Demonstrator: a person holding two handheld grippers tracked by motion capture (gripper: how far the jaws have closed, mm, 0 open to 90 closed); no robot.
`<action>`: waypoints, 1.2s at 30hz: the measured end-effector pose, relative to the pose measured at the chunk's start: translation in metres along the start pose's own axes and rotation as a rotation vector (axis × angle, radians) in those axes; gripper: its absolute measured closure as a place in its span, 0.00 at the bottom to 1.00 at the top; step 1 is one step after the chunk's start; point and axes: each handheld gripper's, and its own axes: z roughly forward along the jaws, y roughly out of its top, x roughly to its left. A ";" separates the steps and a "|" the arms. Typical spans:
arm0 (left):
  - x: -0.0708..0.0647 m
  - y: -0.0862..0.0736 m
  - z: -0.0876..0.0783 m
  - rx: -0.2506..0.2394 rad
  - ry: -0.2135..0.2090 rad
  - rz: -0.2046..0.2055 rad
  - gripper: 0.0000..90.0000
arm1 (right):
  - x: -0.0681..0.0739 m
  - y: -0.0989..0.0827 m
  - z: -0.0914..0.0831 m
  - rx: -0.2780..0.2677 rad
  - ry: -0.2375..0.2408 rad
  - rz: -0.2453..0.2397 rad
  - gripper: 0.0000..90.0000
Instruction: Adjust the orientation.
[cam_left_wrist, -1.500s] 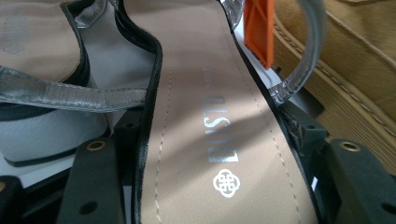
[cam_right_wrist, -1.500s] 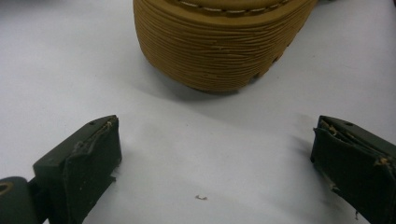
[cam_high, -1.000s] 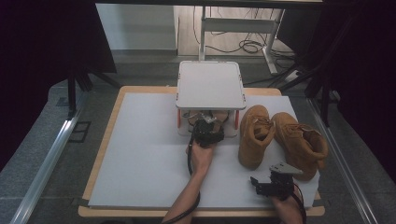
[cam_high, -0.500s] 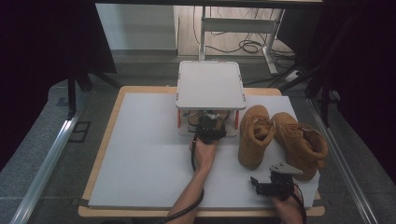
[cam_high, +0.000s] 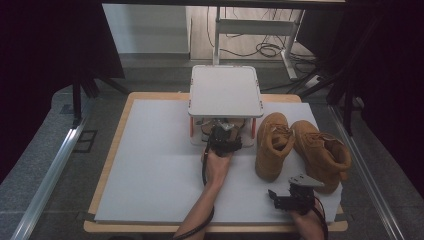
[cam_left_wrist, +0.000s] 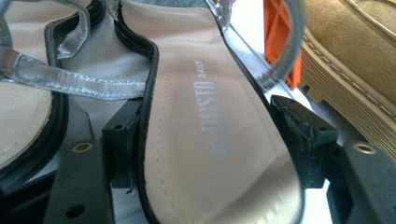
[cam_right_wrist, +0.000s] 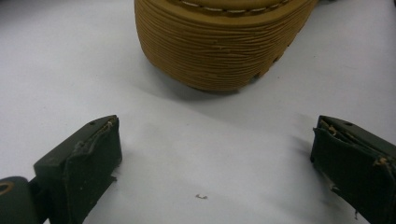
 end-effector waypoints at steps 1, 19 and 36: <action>0.001 -0.001 -0.002 0.001 -0.008 0.004 0.35 | 0.000 0.000 0.000 0.000 0.000 0.000 0.03; 0.008 -0.020 -0.038 -0.016 -0.056 0.053 0.41 | 0.000 0.000 0.000 0.000 -0.001 0.000 0.03; 0.017 -0.041 -0.057 -0.003 -0.182 0.110 0.81 | 0.000 0.000 0.000 0.000 -0.001 -0.001 0.03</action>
